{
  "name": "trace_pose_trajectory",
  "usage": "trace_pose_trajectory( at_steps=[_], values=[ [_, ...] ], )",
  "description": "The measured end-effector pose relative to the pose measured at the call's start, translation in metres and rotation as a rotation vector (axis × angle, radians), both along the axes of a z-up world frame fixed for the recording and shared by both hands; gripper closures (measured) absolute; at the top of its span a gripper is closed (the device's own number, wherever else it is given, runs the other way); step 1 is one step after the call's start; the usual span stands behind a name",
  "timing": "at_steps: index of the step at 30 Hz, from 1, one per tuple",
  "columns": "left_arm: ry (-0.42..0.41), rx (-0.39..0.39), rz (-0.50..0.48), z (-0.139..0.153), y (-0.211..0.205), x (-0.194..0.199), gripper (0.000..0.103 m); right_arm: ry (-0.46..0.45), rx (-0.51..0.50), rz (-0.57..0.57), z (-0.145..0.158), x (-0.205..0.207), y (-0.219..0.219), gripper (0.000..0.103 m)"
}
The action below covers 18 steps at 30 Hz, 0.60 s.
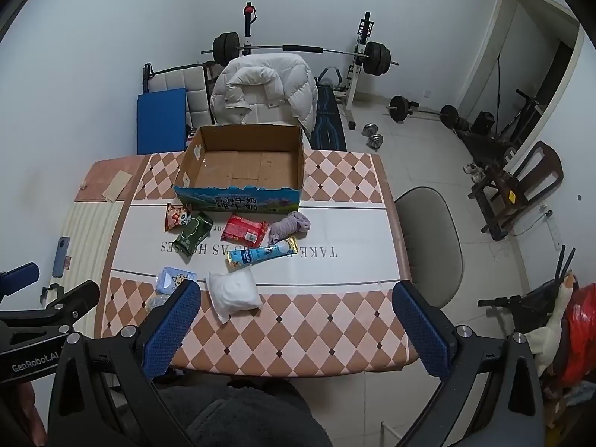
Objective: Organize soft objects
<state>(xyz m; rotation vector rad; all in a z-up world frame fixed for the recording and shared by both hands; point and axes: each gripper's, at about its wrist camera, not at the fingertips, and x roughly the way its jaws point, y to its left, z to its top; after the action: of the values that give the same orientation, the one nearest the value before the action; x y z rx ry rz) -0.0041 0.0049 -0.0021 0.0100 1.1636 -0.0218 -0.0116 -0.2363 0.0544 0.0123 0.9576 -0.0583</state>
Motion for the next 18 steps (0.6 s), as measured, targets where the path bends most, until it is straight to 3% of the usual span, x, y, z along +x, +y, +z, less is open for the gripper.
trace_pose_trajectory(
  at_steps=[18],
  values=[
    [-0.012, 0.004, 0.002, 0.004, 0.001, 0.005, 0.000, -0.021, 0.004, 0.004, 0.013, 0.002, -0.004, 0.000]
  ],
)
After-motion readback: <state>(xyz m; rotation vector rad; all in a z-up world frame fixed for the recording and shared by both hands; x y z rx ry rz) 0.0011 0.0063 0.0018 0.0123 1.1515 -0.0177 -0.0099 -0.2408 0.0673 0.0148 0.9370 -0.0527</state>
